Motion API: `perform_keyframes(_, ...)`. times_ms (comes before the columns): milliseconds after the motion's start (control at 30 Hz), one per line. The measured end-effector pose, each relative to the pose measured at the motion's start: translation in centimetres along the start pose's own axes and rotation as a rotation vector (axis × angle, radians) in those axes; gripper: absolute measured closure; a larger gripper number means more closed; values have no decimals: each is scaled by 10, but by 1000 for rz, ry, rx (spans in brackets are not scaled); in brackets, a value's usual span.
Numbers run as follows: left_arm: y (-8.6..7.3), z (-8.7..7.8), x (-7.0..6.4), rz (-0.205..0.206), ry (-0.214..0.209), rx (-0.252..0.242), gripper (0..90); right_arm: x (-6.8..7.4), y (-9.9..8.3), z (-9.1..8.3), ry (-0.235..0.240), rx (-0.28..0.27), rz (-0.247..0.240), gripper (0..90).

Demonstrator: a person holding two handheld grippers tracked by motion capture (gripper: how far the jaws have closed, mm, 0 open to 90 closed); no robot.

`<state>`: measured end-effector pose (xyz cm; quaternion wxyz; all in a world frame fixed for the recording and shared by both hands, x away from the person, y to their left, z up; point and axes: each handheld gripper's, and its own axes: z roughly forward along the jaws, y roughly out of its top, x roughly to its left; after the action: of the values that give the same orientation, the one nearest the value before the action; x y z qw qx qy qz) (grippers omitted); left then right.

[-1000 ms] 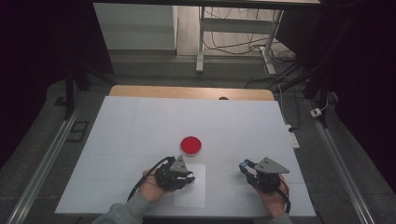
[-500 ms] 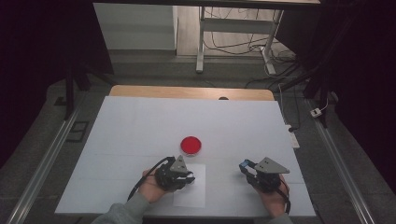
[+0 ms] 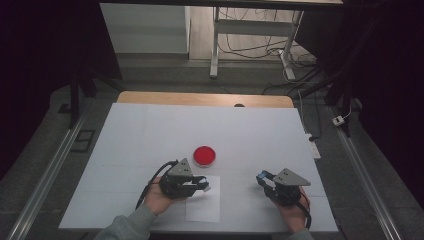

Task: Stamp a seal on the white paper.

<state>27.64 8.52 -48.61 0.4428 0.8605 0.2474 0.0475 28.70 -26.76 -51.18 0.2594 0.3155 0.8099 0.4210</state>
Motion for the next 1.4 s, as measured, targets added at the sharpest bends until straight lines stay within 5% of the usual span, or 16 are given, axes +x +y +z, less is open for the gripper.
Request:
perform_keyframes(933, 7, -30, 13, -136, -6, -150, 753, 0, 0, 0, 0, -1, 0, 656)
perform_keyframes(1400, 13, -45, 17, -142, 6, -204, 753, 1, 1, 1, -2, -2, -3, 655)
